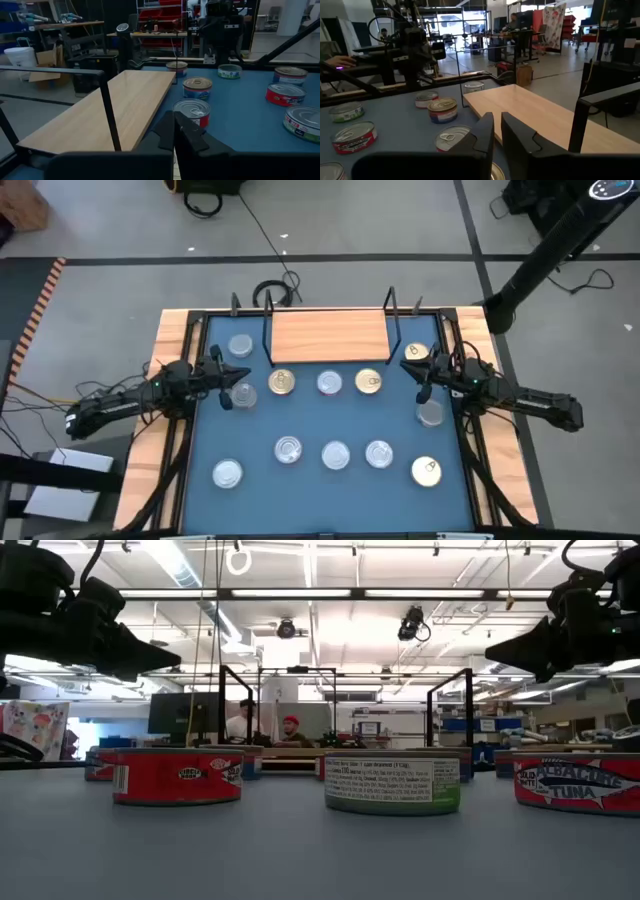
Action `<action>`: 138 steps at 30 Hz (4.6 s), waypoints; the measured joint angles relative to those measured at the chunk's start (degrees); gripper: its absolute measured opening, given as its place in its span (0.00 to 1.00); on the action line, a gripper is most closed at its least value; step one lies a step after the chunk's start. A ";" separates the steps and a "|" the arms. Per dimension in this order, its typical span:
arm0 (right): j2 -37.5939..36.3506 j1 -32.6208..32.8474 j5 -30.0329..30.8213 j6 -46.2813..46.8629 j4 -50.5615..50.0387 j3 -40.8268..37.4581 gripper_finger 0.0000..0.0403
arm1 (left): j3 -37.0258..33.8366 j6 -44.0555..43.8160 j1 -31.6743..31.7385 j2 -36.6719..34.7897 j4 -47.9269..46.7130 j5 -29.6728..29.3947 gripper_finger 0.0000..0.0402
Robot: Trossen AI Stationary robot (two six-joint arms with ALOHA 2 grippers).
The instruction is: Stack canned seafood by type on shelf
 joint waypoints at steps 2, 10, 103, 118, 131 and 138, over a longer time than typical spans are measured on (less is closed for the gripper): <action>0.01 -0.01 0.00 0.02 0.01 0.01 0.11 | -0.02 0.01 0.01 0.02 0.00 0.00 0.01; 0.01 0.00 -0.01 0.00 0.01 -0.01 0.11 | -0.02 0.00 0.00 0.02 0.00 0.00 0.01; 0.02 0.01 -0.02 0.00 0.02 -0.02 0.11 | -0.02 0.00 0.02 0.02 0.00 0.00 0.01; -0.01 0.01 0.10 4.99 12.53 -0.01 0.11 | -0.01 0.01 0.01 0.02 0.54 -0.02 0.01; 6.83 4.18 -8.52 11.57 8.25 2.74 0.02 | 0.00 4.42 0.04 0.02 1.47 -4.89 0.01; 17.82 9.85 -8.09 13.40 -8.38 12.98 0.01 | -0.01 4.49 0.04 0.01 3.06 -5.11 0.01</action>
